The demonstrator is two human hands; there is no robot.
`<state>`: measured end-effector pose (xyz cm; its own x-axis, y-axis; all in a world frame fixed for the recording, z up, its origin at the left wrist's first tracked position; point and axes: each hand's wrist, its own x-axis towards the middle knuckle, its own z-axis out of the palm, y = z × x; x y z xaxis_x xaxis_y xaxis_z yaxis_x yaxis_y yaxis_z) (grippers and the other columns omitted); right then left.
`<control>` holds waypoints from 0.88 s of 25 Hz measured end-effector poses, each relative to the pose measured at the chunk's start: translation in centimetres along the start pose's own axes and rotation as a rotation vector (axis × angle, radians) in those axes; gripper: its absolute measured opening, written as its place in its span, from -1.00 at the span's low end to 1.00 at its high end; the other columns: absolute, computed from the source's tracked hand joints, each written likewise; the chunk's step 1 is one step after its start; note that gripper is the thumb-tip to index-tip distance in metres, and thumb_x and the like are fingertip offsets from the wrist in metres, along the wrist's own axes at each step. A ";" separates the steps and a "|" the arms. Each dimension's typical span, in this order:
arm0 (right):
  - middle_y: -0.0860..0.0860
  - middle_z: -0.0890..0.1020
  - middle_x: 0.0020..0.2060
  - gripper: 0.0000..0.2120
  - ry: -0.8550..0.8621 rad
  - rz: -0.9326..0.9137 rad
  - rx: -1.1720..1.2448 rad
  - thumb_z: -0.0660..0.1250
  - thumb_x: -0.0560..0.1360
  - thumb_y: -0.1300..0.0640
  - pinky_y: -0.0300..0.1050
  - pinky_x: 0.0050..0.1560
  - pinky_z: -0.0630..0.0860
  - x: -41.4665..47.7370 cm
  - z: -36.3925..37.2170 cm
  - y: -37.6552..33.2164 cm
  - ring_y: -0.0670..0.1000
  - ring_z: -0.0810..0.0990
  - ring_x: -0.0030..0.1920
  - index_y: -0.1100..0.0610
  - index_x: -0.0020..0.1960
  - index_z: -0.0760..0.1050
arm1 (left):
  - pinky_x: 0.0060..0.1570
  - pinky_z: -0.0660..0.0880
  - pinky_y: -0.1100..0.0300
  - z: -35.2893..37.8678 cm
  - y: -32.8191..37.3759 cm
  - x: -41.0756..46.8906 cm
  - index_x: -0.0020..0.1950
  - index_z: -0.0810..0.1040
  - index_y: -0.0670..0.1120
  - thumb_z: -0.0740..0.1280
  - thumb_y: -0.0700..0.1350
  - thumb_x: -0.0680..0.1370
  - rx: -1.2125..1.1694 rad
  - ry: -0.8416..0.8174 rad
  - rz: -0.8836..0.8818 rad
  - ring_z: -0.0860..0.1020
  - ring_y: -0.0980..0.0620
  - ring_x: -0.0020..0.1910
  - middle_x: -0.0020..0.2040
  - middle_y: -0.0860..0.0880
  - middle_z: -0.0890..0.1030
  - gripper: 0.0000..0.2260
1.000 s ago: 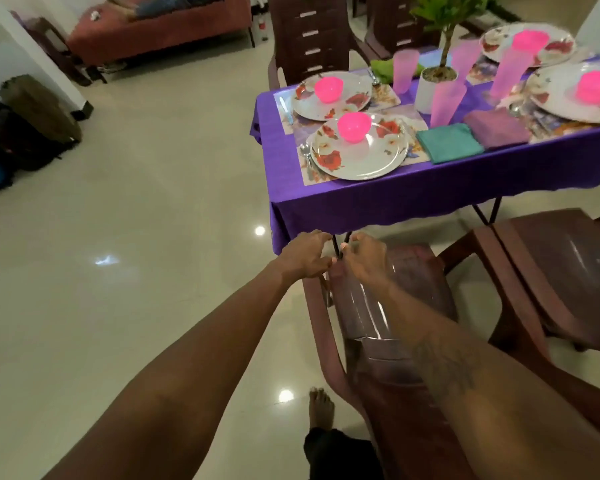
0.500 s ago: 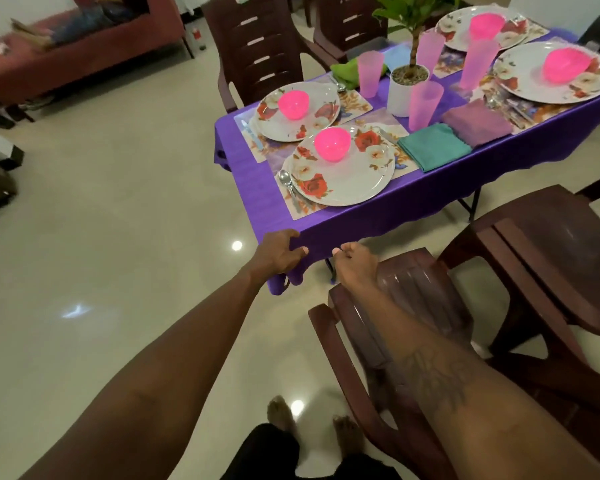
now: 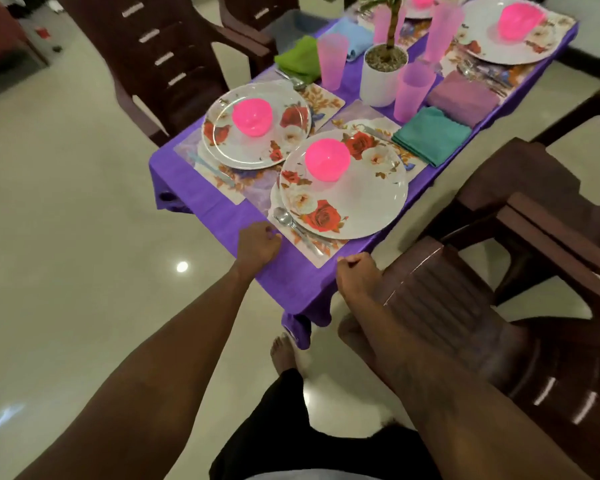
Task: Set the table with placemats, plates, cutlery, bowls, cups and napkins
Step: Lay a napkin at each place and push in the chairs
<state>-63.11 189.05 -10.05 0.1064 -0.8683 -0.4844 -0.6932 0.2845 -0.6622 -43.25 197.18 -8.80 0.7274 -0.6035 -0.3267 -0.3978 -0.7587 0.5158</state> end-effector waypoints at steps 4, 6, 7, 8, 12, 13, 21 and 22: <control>0.07 0.64 0.00 -0.89 0.171 0.065 -0.128 0.33 0.62 0.03 -0.11 -0.10 0.43 -1.2 2.9 -2.0 0.04 0.55 -0.06 0.08 0.05 0.52 | 0.05 0.54 0.15 -1.6 -1.3 4.2 -0.02 0.71 -0.12 0.39 -0.16 0.51 -0.072 -0.052 0.033 0.68 -0.06 -0.05 -0.12 -0.06 0.73 -0.88; 0.12 0.63 0.09 -0.76 0.223 0.061 -0.298 0.31 0.64 0.01 -0.11 -0.07 0.50 -1.7 3.5 -2.9 0.04 0.55 -0.03 0.15 0.18 0.56 | -0.01 0.53 0.14 -1.8 -1.3 5.1 -0.09 0.71 -0.13 0.38 -0.18 0.50 -0.075 -0.042 0.062 0.67 -0.08 -0.06 -0.12 -0.08 0.73 -0.89; 0.14 0.60 0.13 -0.70 0.245 0.066 -0.351 0.32 0.63 0.00 -0.09 0.00 0.54 -1.8 3.6 -3.4 0.06 0.55 0.03 0.18 0.24 0.55 | -0.07 0.49 0.16 -2.0 -1.1 5.5 -0.09 0.71 -0.14 0.38 -0.19 0.50 -0.071 -0.027 0.061 0.66 -0.09 -0.05 -0.10 -0.08 0.72 -0.89; 0.16 0.57 0.15 -0.67 0.261 0.078 -0.373 0.32 0.63 0.00 -0.08 0.06 0.56 -1.9 3.5 -4.0 0.08 0.55 0.07 0.20 0.26 0.55 | -0.11 0.44 0.19 -2.2 -1.0 6.0 -0.08 0.72 -0.15 0.39 -0.19 0.50 -0.060 -0.007 0.050 0.65 -0.08 -0.03 -0.07 -0.08 0.72 -0.88; 0.08 0.60 0.07 -0.79 0.257 0.099 -0.314 0.36 0.60 0.03 -0.28 -0.30 0.40 -2.0 4.5 -4.7 -0.02 0.56 -0.06 0.14 0.12 0.61 | -0.12 0.38 0.21 -2.4 -1.7 7.6 -0.03 0.73 -0.17 0.42 -0.11 0.53 -0.028 0.034 0.024 0.65 -0.12 0.00 -0.05 -0.09 0.72 -0.84; 0.06 0.62 0.04 -0.82 0.254 0.115 -0.236 0.39 0.58 0.06 -0.30 -0.36 0.35 -2.0 5.1 -4.8 -0.03 0.58 -0.08 0.14 0.10 0.62 | -0.12 0.40 0.19 -2.5 -2.1 7.9 -0.01 0.72 -0.17 0.44 -0.06 0.53 -0.031 0.040 0.008 0.66 -0.14 0.02 -0.04 -0.11 0.72 -0.81; 0.09 0.65 0.02 -0.75 0.322 0.333 0.102 0.49 0.51 0.14 -0.28 -0.43 0.27 -3.0 8.0 -6.0 0.01 0.54 -0.13 0.19 0.13 0.58 | -0.13 0.69 -0.04 -2.8 -4.1 11.1 0.21 0.35 -0.07 0.53 0.29 0.14 -0.139 -0.062 -0.136 0.70 -0.21 -0.11 0.02 -0.16 0.67 -0.21; 0.10 0.66 0.03 -0.73 0.331 0.361 0.135 0.49 0.51 0.13 -0.27 -0.42 0.29 -3.1 8.4 -6.4 0.03 0.56 -0.12 0.19 0.15 0.57 | -0.21 0.70 -0.07 -2.8 -4.4 11.7 0.20 0.33 -0.06 0.52 0.29 0.10 -0.155 -0.071 -0.141 0.70 -0.20 -0.17 0.00 -0.14 0.66 -0.19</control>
<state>-53.03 193.34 -9.05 -0.3698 -0.7808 -0.5037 -0.5431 0.6215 -0.5647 -31.35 194.15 -12.67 0.7261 -0.5144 -0.4563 -0.2005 -0.7932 0.5750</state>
